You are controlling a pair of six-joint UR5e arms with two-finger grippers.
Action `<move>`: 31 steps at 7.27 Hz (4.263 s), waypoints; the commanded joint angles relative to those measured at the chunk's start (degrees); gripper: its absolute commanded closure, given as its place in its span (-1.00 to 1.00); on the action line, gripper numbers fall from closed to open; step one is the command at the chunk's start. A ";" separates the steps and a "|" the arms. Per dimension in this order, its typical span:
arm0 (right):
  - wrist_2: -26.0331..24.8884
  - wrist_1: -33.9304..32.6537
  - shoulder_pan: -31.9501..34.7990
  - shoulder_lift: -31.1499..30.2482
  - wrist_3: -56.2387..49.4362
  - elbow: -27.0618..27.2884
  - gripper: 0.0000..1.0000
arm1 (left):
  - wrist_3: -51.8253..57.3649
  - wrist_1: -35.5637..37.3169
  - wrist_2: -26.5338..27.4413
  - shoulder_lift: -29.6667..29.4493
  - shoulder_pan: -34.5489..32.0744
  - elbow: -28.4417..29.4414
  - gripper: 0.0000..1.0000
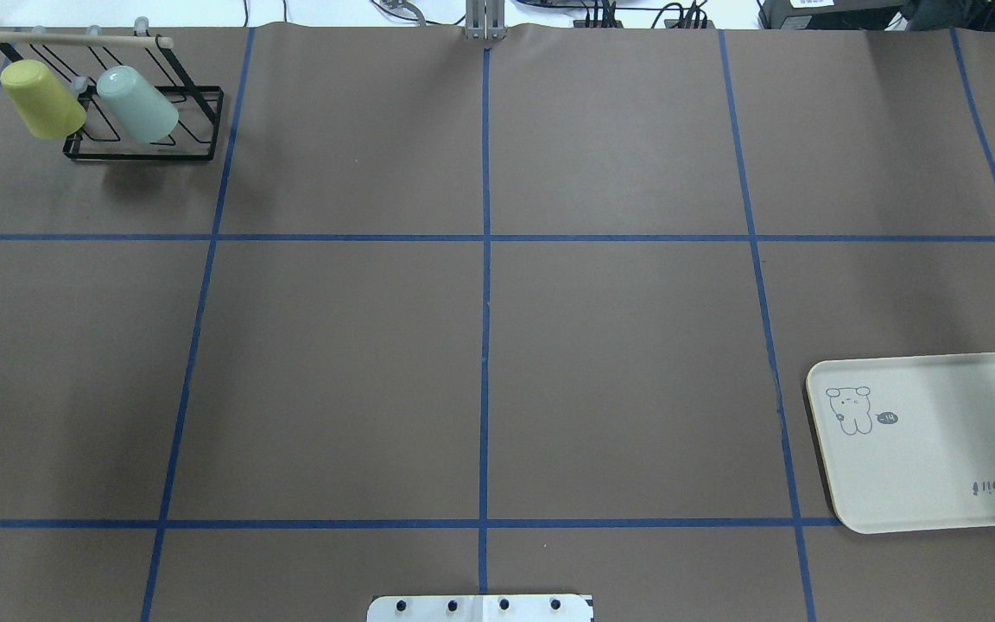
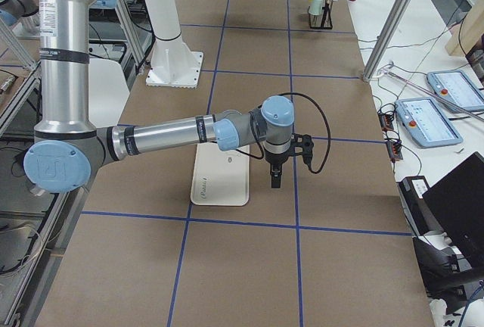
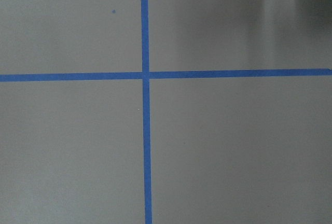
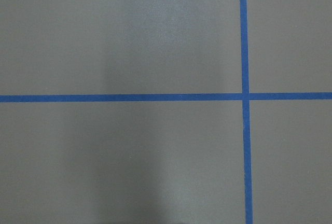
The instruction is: Left arm grabs green cup and hands to right arm on tray
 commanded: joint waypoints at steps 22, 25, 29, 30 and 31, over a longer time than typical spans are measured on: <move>2.48 5.79 -0.97 0.70 0.22 -2.86 -1.00 | -22.07 -5.68 11.69 -42.05 19.10 35.29 -0.98; 2.92 5.79 -0.97 0.70 0.22 -2.77 -1.00 | -21.98 -6.49 12.13 -42.23 18.93 36.44 -0.95; 3.19 5.88 -0.97 0.70 0.22 -2.42 -1.00 | -22.24 -8.42 13.01 -42.49 18.58 36.71 -0.71; 3.19 5.88 -0.97 0.70 0.22 -2.42 -1.00 | -22.16 -9.29 13.01 -42.58 18.58 36.97 -0.71; 3.19 5.88 -0.97 0.70 0.22 -2.42 -1.00 | -22.16 -10.34 13.01 -42.58 18.58 37.15 -0.75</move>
